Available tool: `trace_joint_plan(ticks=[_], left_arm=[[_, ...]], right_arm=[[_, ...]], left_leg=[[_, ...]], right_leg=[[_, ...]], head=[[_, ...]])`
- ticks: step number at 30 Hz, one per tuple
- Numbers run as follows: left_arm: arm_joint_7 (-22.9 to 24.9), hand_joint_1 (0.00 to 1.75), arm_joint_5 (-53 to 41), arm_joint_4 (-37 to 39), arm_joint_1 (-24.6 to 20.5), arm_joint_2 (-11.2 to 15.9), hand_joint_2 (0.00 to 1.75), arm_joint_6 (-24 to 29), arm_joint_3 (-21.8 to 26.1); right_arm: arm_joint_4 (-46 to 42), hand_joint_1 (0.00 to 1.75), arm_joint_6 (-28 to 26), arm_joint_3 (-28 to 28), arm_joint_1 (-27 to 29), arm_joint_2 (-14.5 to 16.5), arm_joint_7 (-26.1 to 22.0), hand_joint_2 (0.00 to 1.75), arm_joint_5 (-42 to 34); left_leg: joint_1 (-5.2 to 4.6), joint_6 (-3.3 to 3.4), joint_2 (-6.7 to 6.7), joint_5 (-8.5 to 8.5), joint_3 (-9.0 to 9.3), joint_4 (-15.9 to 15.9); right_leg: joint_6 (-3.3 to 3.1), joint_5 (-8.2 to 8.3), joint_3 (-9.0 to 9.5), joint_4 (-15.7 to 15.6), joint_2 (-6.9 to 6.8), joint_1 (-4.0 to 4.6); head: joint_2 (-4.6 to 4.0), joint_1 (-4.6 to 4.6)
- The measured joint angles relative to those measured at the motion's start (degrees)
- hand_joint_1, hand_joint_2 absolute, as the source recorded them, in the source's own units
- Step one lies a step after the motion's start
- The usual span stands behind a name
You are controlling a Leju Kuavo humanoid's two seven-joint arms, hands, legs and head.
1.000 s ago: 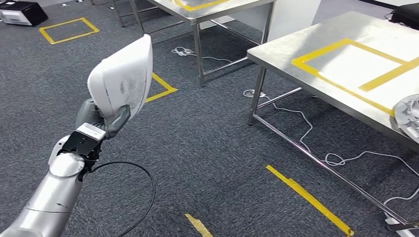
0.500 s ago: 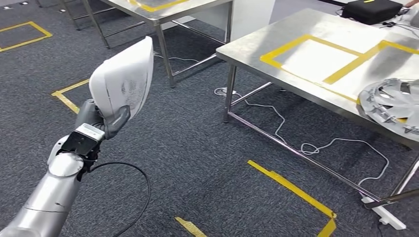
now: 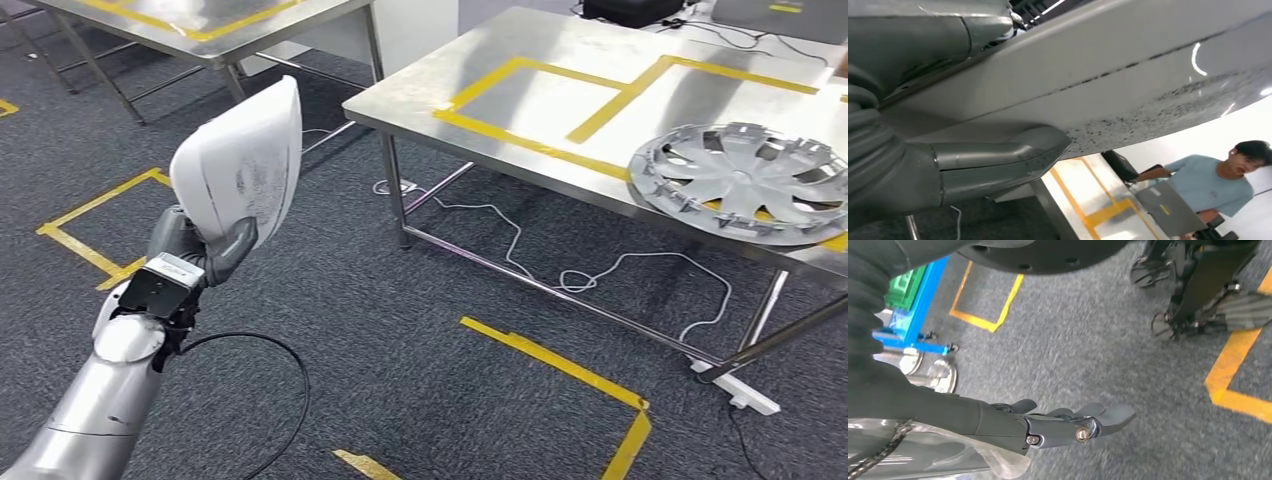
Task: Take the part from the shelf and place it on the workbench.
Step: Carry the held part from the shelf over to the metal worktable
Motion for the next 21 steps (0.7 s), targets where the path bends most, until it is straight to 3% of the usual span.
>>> trace_joint_plan(ticks=[1,2,3,4,6,8,10,12,14,16,17,18,19,21], left_arm=[[0.0,1.75,0.1,0.0,0.1,0.0,1.75,0.0,0.2],[0.0,1.75,0.2,0.0,0.2,0.0,1.75,0.0,0.4],[0.0,1.75,0.4,0.0,0.2,0.1,1.75,0.0,0.6],[0.0,1.75,0.5,0.0,0.1,0.1,1.75,0.0,0.8],[0.1,1.75,0.7,0.0,-0.3,0.1,1.75,0.1,1.2],[0.2,1.75,0.7,0.1,-0.7,0.2,1.75,0.1,1.7],[0.3,1.75,0.7,0.3,-1.3,0.2,1.75,0.1,1.9],[0.3,1.75,0.6,0.4,-2.0,0.1,1.75,0.1,2.0],[0.3,1.75,0.5,0.6,-2.2,0.0,1.75,0.2,2.0],[0.2,1.75,0.3,0.8,-2.1,0.0,1.75,0.2,2.0],[0.2,1.75,0.2,0.8,-2.1,0.0,1.75,0.2,2.0],[0.2,1.75,0.1,0.9,-2.1,-0.1,1.75,0.2,2.0],[0.2,1.75,0.1,0.9,-2.2,-0.1,1.75,0.2,2.0],[0.2,1.75,0.0,0.9,-2.2,-0.3,1.75,0.2,2.0]], right_arm=[[0.0,0.00,0.0,0.0,0.0,0.0,0.0,1.75,0.0],[0.0,0.00,0.1,-0.1,0.0,0.0,0.0,1.75,0.0],[0.0,0.00,0.1,-0.1,0.0,0.0,0.0,1.75,-0.1],[0.0,0.00,0.1,-0.2,0.0,0.0,0.0,1.75,-0.2],[0.0,0.00,0.1,-0.3,-0.1,0.0,-0.1,1.75,-0.4],[0.0,0.00,0.1,-0.4,-0.1,0.1,-0.2,1.75,-0.6],[0.0,0.00,0.1,-0.7,0.0,0.1,-0.2,1.75,-0.7],[0.0,0.00,0.1,-1.0,0.1,0.1,-0.4,1.75,-0.7],[0.0,0.00,0.1,-1.1,0.0,0.1,-0.7,1.75,-0.7],[0.0,0.00,0.1,-1.2,-0.1,0.1,-1.0,1.75,-0.7],[0.0,0.00,0.2,-1.2,-0.1,0.1,-1.0,1.75,-0.7],[0.0,0.00,0.2,-1.2,0.0,0.1,-1.0,1.75,-0.7],[0.0,0.00,0.2,-1.3,0.0,0.1,-1.0,1.75,-0.7],[0.0,0.00,0.1,-1.3,-0.1,0.1,-1.0,1.75,-0.7]], left_leg=[[-0.01,0.03,-0.29,-0.65,-1.39,2.7],[-0.02,0.14,-0.42,-0.12,-1.91,3.4],[-0.03,0.34,-0.59,1.56,-1.35,1.7],[-0.04,0.61,-1.12,3.99,0.11,-1.9],[0.04,1.13,-3.32,7.34,3.29,-9.4],[-0.03,1.36,-4.48,7.74,4.52,-12.5],[-0.07,1.70,-3.53,7.86,4.64,-13.0],[0.14,2.29,-2.35,8.14,4.88,-13.6],[0.17,2.65,-0.99,8.19,5.00,-13.8],[0.10,2.75,0.49,8.09,4.98,-13.8],[0.09,2.73,1.18,8.02,5.00,-13.8],[0.09,2.68,1.79,7.93,5.07,-13.8],[0.09,2.57,2.36,7.82,5.20,-13.8],[-0.11,2.14,3.38,7.49,5.50,-13.7]], right_leg=[[-0.03,-0.01,0.04,0.0,0.72,0.08],[-0.05,-0.02,0.09,0.0,1.46,0.16],[-0.04,-0.02,0.18,0.1,2.23,0.22],[-0.01,-0.04,0.28,0.1,2.97,0.24],[0.19,-0.09,0.19,0.3,4.29,0.30],[0.74,0.04,-0.34,0.4,5.40,0.13],[1.47,0.17,-0.89,0.3,5.98,-0.11],[2.11,-1.07,-2.04,2.1,3.63,0.06],[2.62,-4.35,-5.20,8.2,0.39,0.16],[2.99,-6.96,-8.82,15.3,-0.54,-0.01],[3.11,-6.88,-9.50,16.5,-0.66,-0.06],[3.15,-5.73,-8.95,15.4,-0.82,-0.10],[3.09,-3.84,-7.22,12.1,-1.25,-0.11],[2.62,-0.75,-2.77,4.0,-3.45,0.15]], head=[[0.00,-0.01],[0.00,0.00],[0.00,0.00],[0.00,0.00],[0.00,0.06],[0.00,0.06],[0.00,0.04],[0.00,0.29],[0.00,0.55],[0.00,0.60],[0.00,0.62],[0.00,0.62],[0.00,0.63],[0.00,0.67]])
